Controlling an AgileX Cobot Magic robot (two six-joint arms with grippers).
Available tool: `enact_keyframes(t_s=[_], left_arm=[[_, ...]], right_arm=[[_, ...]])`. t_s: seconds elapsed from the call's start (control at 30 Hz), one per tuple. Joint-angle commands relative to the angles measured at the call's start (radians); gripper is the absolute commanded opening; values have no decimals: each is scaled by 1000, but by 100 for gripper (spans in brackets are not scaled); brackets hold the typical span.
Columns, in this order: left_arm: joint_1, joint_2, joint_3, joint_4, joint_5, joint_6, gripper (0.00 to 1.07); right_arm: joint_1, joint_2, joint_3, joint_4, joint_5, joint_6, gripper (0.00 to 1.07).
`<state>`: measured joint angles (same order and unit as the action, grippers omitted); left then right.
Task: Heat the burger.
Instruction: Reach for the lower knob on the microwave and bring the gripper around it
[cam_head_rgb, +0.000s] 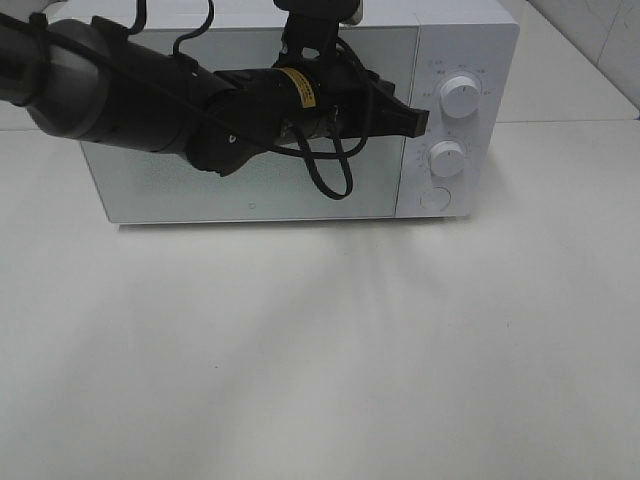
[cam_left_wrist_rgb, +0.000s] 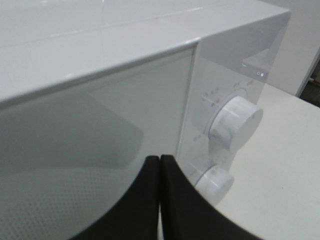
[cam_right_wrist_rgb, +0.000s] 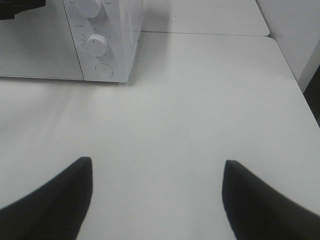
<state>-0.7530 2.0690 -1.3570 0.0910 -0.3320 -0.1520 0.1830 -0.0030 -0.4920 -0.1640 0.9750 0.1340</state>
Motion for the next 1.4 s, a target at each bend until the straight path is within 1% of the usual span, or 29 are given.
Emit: enact_keyframes(t_s=[0.03, 0.07, 0.1, 0.13, 0.17, 0.2, 0.23, 0.27, 0.3, 0.33, 0.37, 0.43, 0.47, 0.57, 0.6, 0.63, 0.67, 0.7, 0.73, 0.87, 1.0, 1.03, 1.07, 1.1, 1.13, 1.23, 1.3, 1.33, 1.4], left_arm=[[-36, -42, -12, -12, 98, 3, 0], [-59, -58, -12, -12, 175, 3, 3], [-83, -70, -12, -11, 251, 3, 11], [-83, -70, -12, -11, 251, 3, 11], [-93, -76, -12, -11, 302, 3, 35], [-93, -76, -12, -11, 302, 3, 35], [-113, -88, -12, -11, 409, 3, 71], [-126, -97, -12, -14, 508, 2, 92], [-126, -97, -12, -14, 508, 2, 92], [-133, -103, -12, -14, 567, 4, 100], [-139, -117, -13, -14, 674, 6, 99], [-139, -125, -13, -18, 735, 6, 98], [-138, -139, -14, -26, 854, 6, 98], [-138, -148, -14, -26, 916, 6, 98], [-138, -163, -14, -25, 1047, 6, 98], [-138, -174, -14, -24, 1115, 6, 98], [-138, -174, -14, -24, 1115, 6, 98], [-138, -187, -14, -11, 1253, 9, 98], [-138, -193, -14, -7, 1308, 9, 98], [-126, -211, -13, 1, 1420, 7, 98], [-50, -266, -10, -58, 1490, 20, 98], [3, -298, 9, -116, 1490, 49, 98], [3, -298, 9, -116, 1490, 49, 98], [38, -319, 27, -145, 1487, 67, 98], [105, -359, 68, -185, 1480, 99, 98], [145, -384, 96, -199, 1474, 111, 98], [304, -488, 208, -232, 1459, 123, 98], [304, -488, 208, -232, 1459, 123, 98], [410, -581, 288, -243, 1462, 127, 98]], right_arm=[[-5, -31, 0, 2, -13, -8, 72], [-5, -31, 0, 2, -13, -8, 72], [-5, -31, 0, 2, -13, -8, 72], [-5, -31, 0, 2, -13, -8, 72], [-5, -31, 0, 2, -13, -8, 72], [-5, -31, 0, 2, -13, -8, 72], [-5, -31, 0, 2, -13, -8, 72], [-5, -31, 0, 2, -13, -8, 72], [-5, -31, 0, 2, -13, -8, 72], [-5, -31, 0, 2, -13, -8, 72], [-5, -31, 0, 2, -13, -8, 72], [-5, -31, 0, 2, -13, -8, 72], [-5, -31, 0, 2, -13, -8, 72], [-5, -31, 0, 2, -13, -8, 72], [-5, -31, 0, 2, -13, -8, 72], [-5, -31, 0, 2, -13, -8, 72], [-5, -31, 0, 2, -13, -8, 72], [-5, -31, 0, 2, -13, -8, 72], [-5, -31, 0, 2, -13, -8, 72], [-5, -31, 0, 2, -13, -8, 72], [-5, -31, 0, 2, -13, -8, 72], [-5, -31, 0, 2, -13, -8, 72], [-5, -31, 0, 2, -13, -8, 72], [-5, -31, 0, 2, -13, -8, 72], [-5, -31, 0, 2, -13, -8, 72], [-5, -31, 0, 2, -13, -8, 72], [-5, -31, 0, 2, -13, -8, 72], [-5, -31, 0, 2, -13, -8, 72], [-5, -31, 0, 2, -13, -8, 72]])
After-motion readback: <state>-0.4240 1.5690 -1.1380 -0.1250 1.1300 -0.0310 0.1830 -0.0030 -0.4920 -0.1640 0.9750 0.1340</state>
